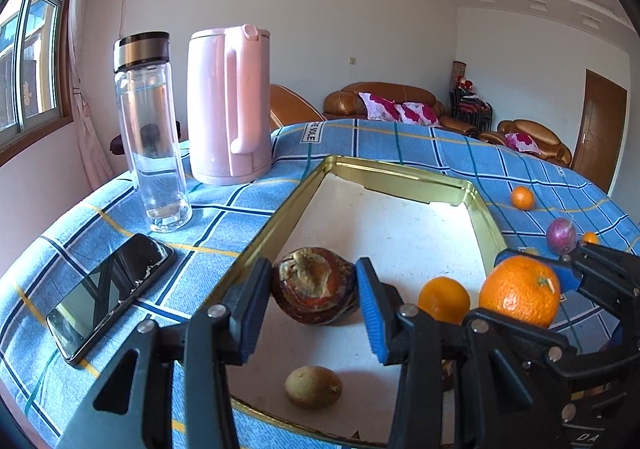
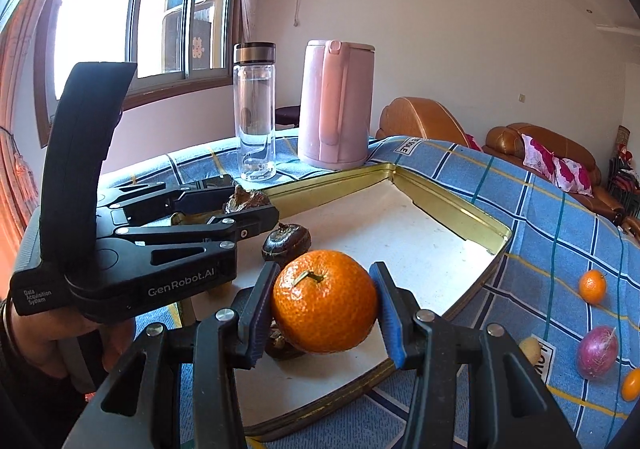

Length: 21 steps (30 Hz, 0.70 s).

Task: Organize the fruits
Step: 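Lower and release the dark fruit into the tin while right tool releases the orange there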

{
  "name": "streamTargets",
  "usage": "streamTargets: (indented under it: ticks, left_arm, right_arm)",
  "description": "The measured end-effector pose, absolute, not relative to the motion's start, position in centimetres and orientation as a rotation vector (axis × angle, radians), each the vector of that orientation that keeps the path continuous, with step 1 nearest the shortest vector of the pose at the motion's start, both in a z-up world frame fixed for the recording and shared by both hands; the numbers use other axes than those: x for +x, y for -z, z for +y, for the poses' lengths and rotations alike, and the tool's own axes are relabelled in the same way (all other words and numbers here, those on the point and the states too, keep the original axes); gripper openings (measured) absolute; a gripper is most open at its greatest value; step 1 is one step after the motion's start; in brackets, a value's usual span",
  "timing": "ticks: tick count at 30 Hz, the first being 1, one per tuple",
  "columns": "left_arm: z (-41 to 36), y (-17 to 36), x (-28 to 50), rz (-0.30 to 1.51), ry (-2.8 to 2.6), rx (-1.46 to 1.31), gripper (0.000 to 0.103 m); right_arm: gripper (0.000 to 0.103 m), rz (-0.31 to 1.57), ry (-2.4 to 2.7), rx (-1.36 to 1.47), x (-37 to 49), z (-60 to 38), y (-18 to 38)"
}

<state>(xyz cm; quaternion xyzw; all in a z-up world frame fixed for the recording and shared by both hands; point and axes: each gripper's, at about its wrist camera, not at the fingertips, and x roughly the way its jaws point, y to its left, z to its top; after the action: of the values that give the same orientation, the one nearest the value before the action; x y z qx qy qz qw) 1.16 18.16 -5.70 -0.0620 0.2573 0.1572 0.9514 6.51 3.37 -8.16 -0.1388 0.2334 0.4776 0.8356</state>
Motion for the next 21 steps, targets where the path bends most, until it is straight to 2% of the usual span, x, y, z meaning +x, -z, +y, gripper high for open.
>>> streamTargets:
  ticks: [21]
  left_arm:
    - [17.87,6.64,1.61,0.574,-0.31,-0.103,0.045]
  right_arm:
    - [0.048,0.605,-1.058,-0.336,6.93,4.24,9.21]
